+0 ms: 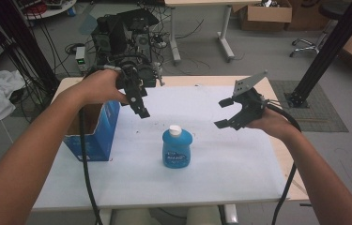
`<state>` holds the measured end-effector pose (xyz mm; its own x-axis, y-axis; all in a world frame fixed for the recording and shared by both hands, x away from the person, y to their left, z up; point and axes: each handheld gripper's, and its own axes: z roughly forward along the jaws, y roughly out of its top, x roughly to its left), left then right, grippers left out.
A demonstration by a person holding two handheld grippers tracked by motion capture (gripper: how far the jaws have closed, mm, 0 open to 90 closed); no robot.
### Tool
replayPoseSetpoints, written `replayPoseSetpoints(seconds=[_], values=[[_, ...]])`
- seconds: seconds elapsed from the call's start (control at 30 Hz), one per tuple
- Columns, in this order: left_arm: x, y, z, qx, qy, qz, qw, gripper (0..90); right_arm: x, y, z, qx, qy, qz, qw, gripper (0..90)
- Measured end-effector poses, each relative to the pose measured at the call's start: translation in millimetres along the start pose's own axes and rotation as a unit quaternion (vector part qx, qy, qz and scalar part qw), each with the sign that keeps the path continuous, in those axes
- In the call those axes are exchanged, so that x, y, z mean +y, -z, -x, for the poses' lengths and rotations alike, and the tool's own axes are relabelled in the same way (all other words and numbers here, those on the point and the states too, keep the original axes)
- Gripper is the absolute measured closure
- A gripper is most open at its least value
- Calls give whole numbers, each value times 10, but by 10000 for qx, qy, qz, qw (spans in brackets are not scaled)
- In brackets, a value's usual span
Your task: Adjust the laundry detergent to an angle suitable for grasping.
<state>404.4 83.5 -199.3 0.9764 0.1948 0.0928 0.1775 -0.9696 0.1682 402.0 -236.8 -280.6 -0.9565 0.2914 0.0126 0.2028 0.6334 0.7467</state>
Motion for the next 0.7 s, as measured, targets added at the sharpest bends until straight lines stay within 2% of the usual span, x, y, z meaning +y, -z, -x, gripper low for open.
replayPoseSetpoints(seconds=[0.23,0.53,0.7], values=[[14,3,4,2,16,0,10000,223,118,27,193,-142,-3,-313,9994,153],[1,17,10,13,63,-2,10000,222,151,-92,348,-290,84,-929,9952,156],[-6,29,1,13,94,19,10000,221,156,-123,400,-279,60,-1014,9944,157]])
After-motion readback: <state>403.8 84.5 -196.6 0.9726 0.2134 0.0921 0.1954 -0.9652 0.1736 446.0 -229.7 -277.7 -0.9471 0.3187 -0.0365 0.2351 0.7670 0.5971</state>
